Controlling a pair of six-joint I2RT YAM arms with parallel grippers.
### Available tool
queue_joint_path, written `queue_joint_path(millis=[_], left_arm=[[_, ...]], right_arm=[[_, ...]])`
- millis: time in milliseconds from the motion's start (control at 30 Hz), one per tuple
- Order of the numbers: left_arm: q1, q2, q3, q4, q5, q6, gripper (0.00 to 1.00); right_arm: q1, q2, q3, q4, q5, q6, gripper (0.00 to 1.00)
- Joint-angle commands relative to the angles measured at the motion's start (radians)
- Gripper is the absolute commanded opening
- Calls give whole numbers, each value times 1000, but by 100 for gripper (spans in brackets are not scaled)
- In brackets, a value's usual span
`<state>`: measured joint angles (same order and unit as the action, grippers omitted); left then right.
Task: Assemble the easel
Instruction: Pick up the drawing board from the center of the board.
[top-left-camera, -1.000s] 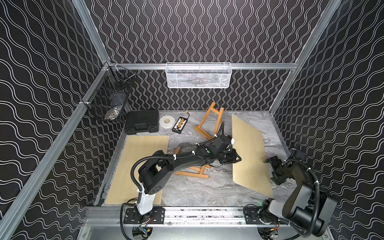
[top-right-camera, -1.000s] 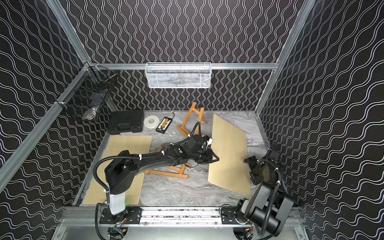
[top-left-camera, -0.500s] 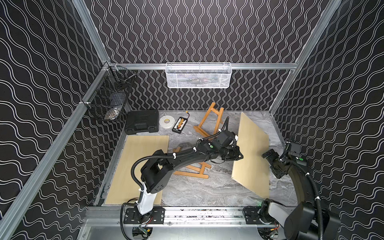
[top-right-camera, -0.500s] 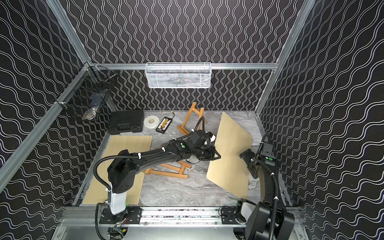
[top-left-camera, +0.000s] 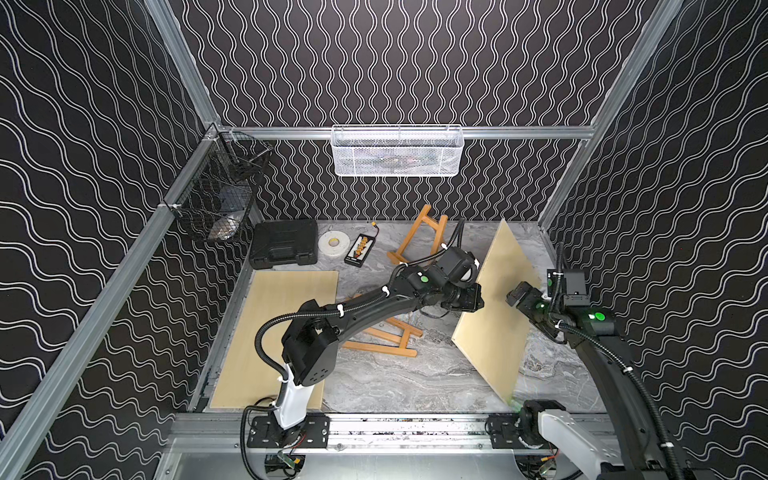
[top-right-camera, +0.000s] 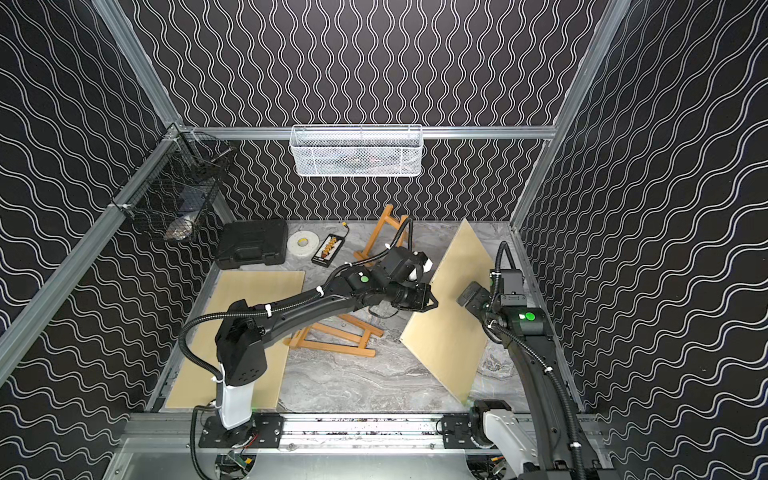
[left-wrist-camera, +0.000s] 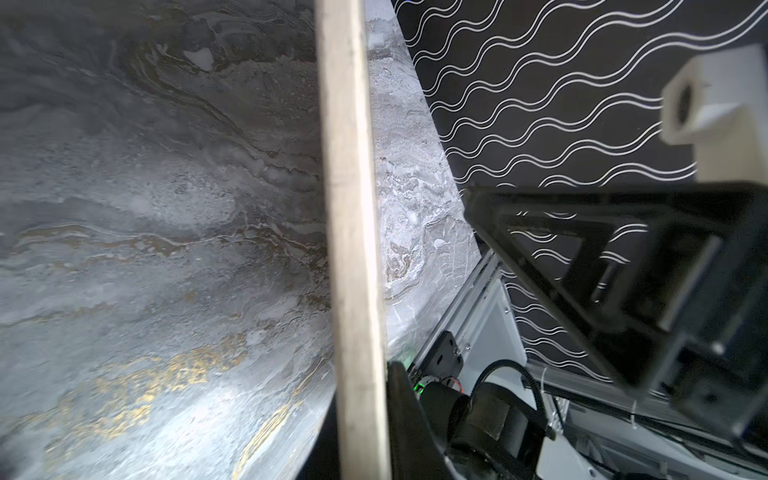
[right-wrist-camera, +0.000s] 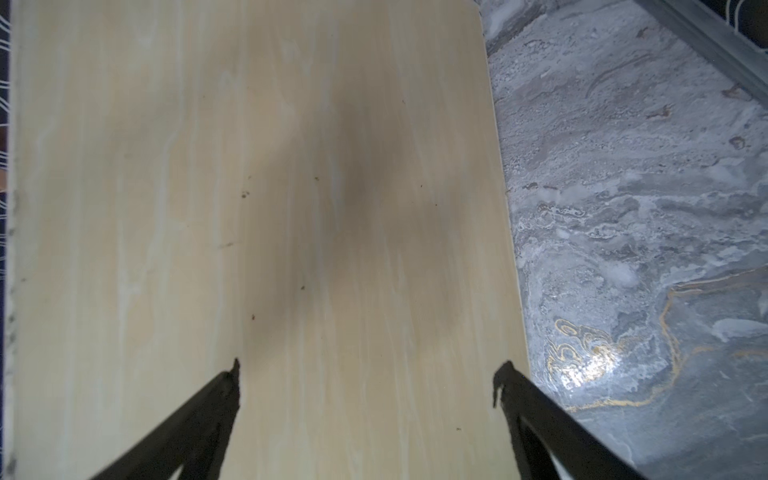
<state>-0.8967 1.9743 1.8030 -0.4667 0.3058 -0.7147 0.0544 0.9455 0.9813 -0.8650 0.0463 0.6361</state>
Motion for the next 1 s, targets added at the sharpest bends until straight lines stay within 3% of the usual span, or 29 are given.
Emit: queue_joint_path(millis=[0,467,967], left_arm=[[11,11,83,-14,-91,246,0],[13,83,460,-305,-41,680,0],[24,42,518,-387,-63,1194,0]], right_arm=[[29,-13,41,-57,41,-14,100],[32,28,332,-132,-39,-94,100],[32,15,574,-221,-199,-199,100]])
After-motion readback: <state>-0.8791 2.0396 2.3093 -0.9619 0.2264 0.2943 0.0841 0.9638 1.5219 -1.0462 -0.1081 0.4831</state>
